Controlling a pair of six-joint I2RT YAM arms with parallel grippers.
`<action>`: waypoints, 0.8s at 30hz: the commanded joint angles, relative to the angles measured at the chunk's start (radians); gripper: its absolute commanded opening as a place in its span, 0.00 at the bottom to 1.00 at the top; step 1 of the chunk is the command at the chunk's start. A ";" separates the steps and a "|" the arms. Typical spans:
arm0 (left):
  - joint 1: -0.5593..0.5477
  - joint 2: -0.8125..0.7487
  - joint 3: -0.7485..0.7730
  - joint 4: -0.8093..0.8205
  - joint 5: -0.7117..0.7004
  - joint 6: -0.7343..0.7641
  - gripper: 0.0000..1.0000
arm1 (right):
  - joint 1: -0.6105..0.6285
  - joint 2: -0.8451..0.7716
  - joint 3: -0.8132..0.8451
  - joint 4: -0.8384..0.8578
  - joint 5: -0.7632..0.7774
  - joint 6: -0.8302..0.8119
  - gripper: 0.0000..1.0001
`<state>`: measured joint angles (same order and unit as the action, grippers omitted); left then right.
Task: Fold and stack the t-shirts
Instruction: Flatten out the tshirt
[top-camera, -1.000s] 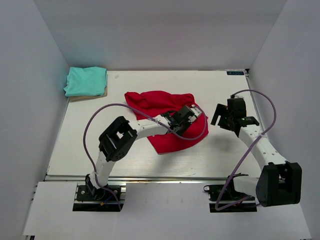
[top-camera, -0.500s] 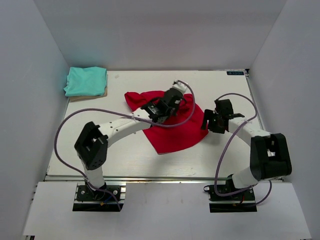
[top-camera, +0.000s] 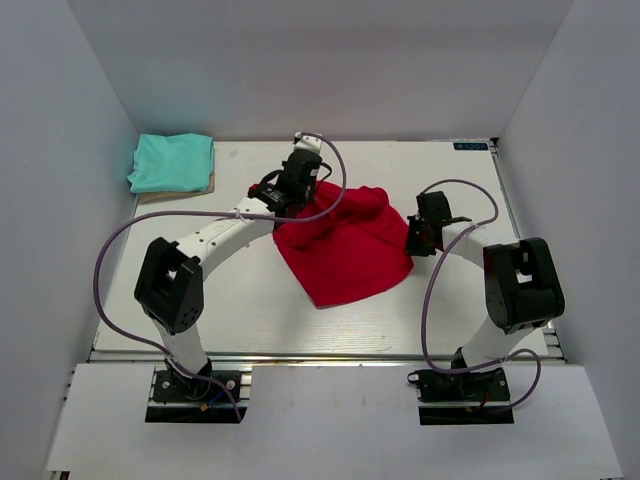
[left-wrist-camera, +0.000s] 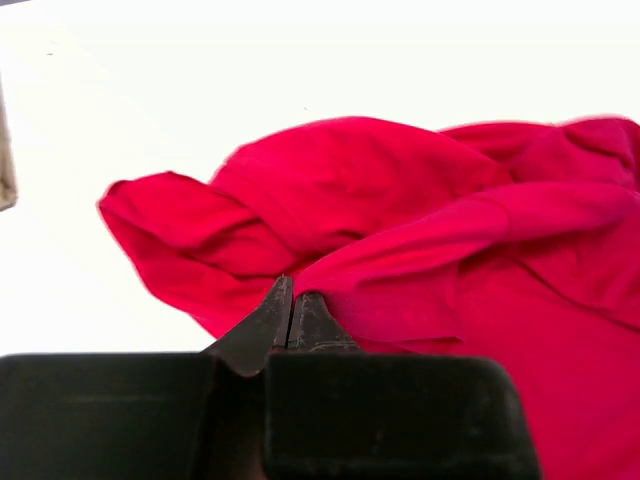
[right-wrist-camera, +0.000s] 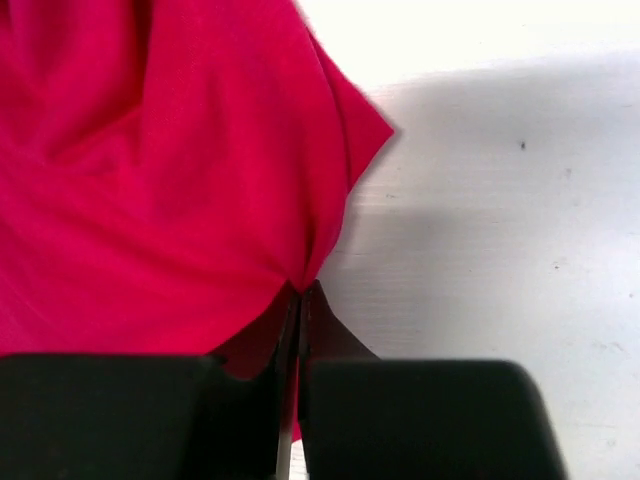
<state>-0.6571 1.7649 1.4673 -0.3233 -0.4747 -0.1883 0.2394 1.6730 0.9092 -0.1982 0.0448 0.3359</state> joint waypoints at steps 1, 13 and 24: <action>0.036 -0.093 0.059 0.003 -0.039 -0.003 0.00 | 0.008 -0.045 0.045 0.011 0.081 0.003 0.00; 0.183 -0.329 0.130 0.036 -0.346 0.160 0.00 | -0.054 -0.364 0.292 -0.024 0.414 -0.129 0.00; 0.223 -0.556 0.102 0.222 -0.526 0.418 0.00 | -0.137 -0.559 0.488 -0.020 0.590 -0.313 0.00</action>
<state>-0.4576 1.2659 1.5585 -0.1421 -0.8757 0.1341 0.1448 1.1717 1.3384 -0.2295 0.4950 0.1230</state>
